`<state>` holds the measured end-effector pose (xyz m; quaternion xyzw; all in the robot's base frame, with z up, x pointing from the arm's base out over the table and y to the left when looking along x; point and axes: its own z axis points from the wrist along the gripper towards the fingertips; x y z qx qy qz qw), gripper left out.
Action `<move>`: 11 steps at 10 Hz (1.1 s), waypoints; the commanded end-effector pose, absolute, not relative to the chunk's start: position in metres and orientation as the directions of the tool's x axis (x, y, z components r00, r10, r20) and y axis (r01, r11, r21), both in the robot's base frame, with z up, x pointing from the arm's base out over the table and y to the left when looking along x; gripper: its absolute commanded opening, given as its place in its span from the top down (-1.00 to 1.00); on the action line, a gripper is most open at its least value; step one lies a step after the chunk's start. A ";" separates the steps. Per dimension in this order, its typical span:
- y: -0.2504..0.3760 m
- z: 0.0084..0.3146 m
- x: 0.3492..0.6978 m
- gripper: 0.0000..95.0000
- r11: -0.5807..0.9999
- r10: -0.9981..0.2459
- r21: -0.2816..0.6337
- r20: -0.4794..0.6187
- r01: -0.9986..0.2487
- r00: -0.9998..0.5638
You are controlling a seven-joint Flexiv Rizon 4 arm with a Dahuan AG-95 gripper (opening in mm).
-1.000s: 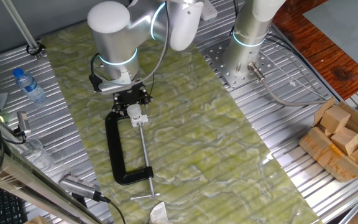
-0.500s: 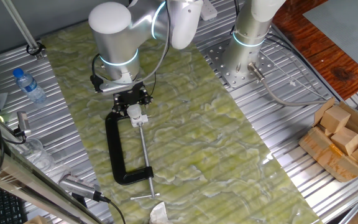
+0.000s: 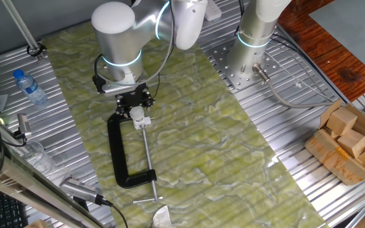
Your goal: Install the light bulb by rotating it
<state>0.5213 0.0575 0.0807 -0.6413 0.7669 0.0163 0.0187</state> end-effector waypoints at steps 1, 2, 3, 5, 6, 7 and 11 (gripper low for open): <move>0.058 0.081 0.522 0.60 0.183 -0.982 0.001 -0.050 -0.983 -0.183; 0.058 0.081 0.522 1.00 0.184 -0.982 -0.004 -0.051 -0.983 -0.183; 0.058 0.081 0.522 1.00 0.191 -0.980 -0.010 -0.052 -0.982 -0.190; 0.059 0.081 0.523 1.00 0.212 -0.976 -0.006 -0.047 -0.977 -0.212; 0.059 0.081 0.523 1.00 0.237 -0.971 -0.007 -0.037 -0.971 -0.237; 0.059 0.081 0.523 1.00 0.274 -0.962 -0.009 -0.026 -0.962 -0.273; 0.059 0.081 0.523 1.00 0.441 -0.898 0.008 0.006 -0.897 -0.441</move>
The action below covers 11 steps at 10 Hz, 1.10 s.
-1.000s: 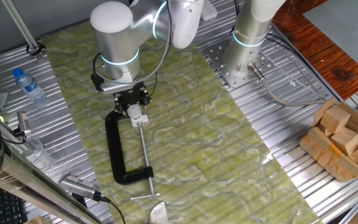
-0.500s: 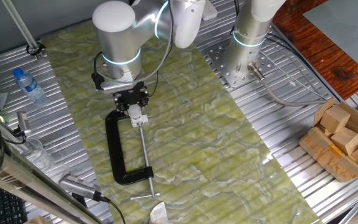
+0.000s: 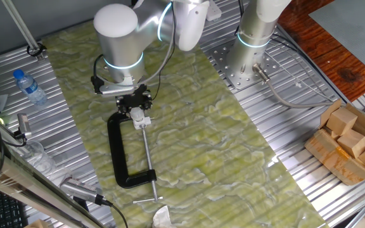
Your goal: Install the light bulb by rotating it
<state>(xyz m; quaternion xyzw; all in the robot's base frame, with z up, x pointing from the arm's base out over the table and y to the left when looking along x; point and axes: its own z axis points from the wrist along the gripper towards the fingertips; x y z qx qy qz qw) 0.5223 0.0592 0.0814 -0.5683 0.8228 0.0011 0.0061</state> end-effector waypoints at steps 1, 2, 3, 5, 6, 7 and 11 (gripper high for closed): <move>0.059 0.081 0.523 1.00 0.477 -0.879 0.009 0.006 -0.879 -0.477; 0.059 0.081 0.523 1.00 0.518 -0.856 0.010 0.005 -0.856 -0.518; 0.059 0.081 0.523 1.00 0.570 -0.822 0.021 0.008 -0.822 -0.570; 0.059 0.081 0.523 1.00 0.645 -0.764 0.038 0.028 -0.763 -0.645; 0.059 0.081 0.523 1.00 0.668 -0.744 0.039 0.030 -0.743 -0.668; 0.059 0.079 0.523 1.00 0.692 -0.721 0.038 0.025 -0.720 -0.692; 0.059 0.082 0.523 1.00 0.737 -0.675 0.056 0.056 -0.673 -0.735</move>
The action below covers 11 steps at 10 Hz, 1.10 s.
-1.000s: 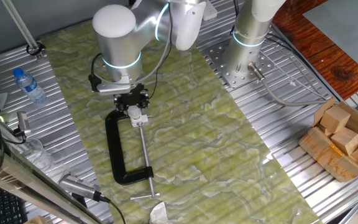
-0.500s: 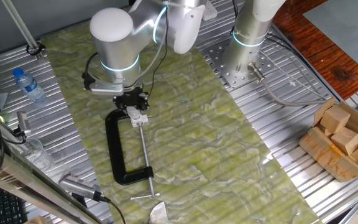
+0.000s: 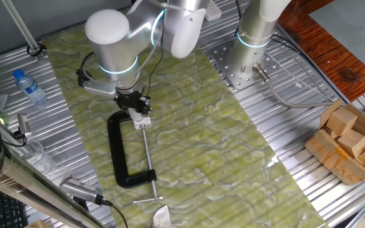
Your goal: Install the light bulb by rotating it
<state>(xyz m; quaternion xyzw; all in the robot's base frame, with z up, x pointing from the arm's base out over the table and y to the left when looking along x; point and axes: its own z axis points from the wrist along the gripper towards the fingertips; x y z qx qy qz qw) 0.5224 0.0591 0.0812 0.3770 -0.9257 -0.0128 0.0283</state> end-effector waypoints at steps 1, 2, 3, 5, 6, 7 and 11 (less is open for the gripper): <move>0.059 0.081 0.523 1.00 0.750 -0.661 0.062 0.055 -0.659 -0.748; 0.060 0.080 0.523 1.00 0.758 -0.652 0.067 0.062 -0.649 -0.756; 0.060 0.082 0.523 1.00 0.770 -0.638 0.072 0.079 -0.634 -0.766; 0.060 0.082 0.523 1.00 0.795 -0.606 0.070 0.087 -0.602 -0.791; 0.060 0.080 0.523 1.00 0.810 -0.586 0.074 0.084 -0.581 -0.806; 0.060 0.080 0.522 1.00 0.820 -0.572 0.080 0.095 -0.567 -0.815; 0.061 0.080 0.522 1.00 0.840 -0.542 0.083 0.111 -0.536 -0.833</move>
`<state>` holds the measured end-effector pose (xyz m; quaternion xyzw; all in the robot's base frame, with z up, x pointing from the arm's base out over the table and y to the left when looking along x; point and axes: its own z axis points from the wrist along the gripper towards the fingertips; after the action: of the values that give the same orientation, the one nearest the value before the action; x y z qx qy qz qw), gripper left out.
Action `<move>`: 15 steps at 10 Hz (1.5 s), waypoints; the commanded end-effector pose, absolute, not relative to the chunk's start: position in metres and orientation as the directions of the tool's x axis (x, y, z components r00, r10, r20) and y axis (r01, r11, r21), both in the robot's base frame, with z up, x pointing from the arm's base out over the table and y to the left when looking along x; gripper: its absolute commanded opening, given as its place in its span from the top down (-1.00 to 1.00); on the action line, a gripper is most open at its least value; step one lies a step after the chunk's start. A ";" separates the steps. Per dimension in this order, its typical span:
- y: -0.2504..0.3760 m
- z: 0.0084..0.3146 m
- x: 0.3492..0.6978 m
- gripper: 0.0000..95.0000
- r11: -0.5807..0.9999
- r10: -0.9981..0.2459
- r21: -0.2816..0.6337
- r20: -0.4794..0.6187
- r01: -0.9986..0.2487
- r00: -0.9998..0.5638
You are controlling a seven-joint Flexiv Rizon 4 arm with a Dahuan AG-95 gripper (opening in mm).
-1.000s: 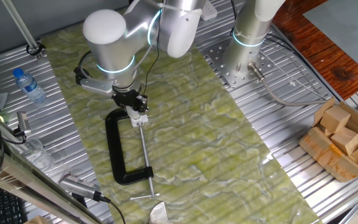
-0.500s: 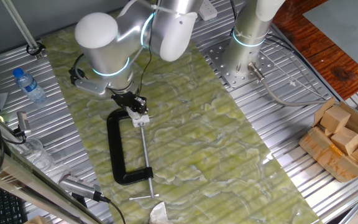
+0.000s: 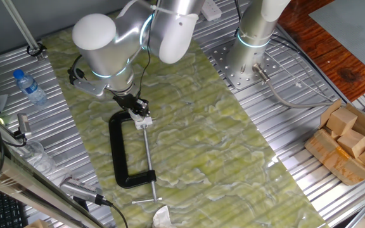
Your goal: Install the light bulb by rotating it
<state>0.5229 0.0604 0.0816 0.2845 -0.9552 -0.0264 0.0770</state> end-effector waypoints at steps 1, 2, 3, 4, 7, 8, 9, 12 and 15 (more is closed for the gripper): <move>0.061 0.081 0.522 1.00 0.839 -0.544 0.073 0.125 -0.539 -0.830; 0.061 0.085 0.522 1.00 0.829 -0.558 0.048 0.139 -0.557 -0.818; 0.061 0.086 0.522 1.00 0.830 -0.556 0.027 0.133 -0.557 -0.821; 0.060 0.084 0.522 1.00 0.831 -0.552 -0.018 0.091 -0.556 -0.829; 0.060 0.082 0.521 1.00 0.835 -0.546 -0.035 0.071 -0.550 -0.835; 0.060 0.085 0.521 1.00 0.832 -0.550 -0.036 0.079 -0.554 -0.831; 0.060 0.086 0.522 1.00 0.825 -0.560 -0.043 0.073 -0.563 -0.825; 0.060 0.084 0.521 -0.60 0.794 -0.607 0.045 0.054 -0.606 -0.792; 0.059 0.084 0.520 -1.00 0.779 -0.628 0.031 0.039 -0.627 -0.778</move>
<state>0.5209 0.0585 0.0854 0.3321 -0.9428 -0.0087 0.0269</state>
